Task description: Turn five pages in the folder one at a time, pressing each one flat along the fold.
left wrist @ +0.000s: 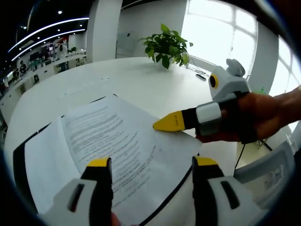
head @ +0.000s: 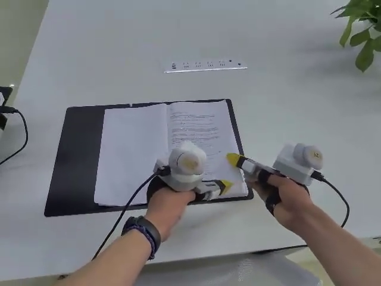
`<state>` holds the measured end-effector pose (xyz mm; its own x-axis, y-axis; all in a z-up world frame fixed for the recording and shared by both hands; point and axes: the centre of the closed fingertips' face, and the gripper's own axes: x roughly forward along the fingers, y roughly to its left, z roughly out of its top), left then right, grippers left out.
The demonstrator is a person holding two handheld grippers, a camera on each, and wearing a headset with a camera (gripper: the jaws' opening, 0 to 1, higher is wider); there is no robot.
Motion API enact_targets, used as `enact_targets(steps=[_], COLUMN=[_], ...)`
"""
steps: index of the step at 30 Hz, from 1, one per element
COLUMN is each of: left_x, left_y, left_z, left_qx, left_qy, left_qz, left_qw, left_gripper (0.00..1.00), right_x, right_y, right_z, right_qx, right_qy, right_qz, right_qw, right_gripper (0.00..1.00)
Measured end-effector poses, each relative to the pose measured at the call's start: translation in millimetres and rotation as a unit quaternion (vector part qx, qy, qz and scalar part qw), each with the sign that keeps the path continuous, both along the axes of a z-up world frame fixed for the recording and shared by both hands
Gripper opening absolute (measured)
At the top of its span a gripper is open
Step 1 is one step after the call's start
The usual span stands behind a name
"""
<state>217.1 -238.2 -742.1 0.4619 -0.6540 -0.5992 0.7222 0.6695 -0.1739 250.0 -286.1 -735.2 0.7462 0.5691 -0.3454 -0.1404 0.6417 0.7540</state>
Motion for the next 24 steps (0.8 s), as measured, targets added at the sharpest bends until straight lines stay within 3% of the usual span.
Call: enact_targets(steps=[5, 7, 11, 17, 24], left_x=[0.7, 0.6, 0.2, -0.7, -5.5], left_y=[22.1, 34.4, 60.9, 98.1, 140.2], left_z=[8.2, 11.6, 16.9, 16.7, 25.1], left_qx=[-0.005, 0.002, 0.005, 0.005, 0.009], left_qy=[-0.006, -0.018, -0.025, -0.023, -0.033], left_qz=[0.017, 0.017, 0.031, 0.068, 0.097], left_qw=[0.9998, 0.9997, 0.9992, 0.9974, 0.9946], left_gripper=[0.7, 0.7, 0.7, 0.7, 0.7], right_x=[2.4, 3.3, 5.8, 8.4, 8.7], right_y=[21.7, 31.9, 49.6, 75.9, 110.6], right_z=[10.8, 14.8, 23.1, 27.8, 31.9], right_qx=[0.009, 0.014, 0.018, 0.027, 0.031], right_qy=[-0.009, -0.014, -0.024, -0.03, -0.036], right_qz=[0.001, 0.007, 0.018, 0.034, 0.07], right_qw=[0.9999, 0.9998, 0.9994, 0.9986, 0.9965], right_gripper=[0.0, 0.0, 0.0, 0.0, 0.0])
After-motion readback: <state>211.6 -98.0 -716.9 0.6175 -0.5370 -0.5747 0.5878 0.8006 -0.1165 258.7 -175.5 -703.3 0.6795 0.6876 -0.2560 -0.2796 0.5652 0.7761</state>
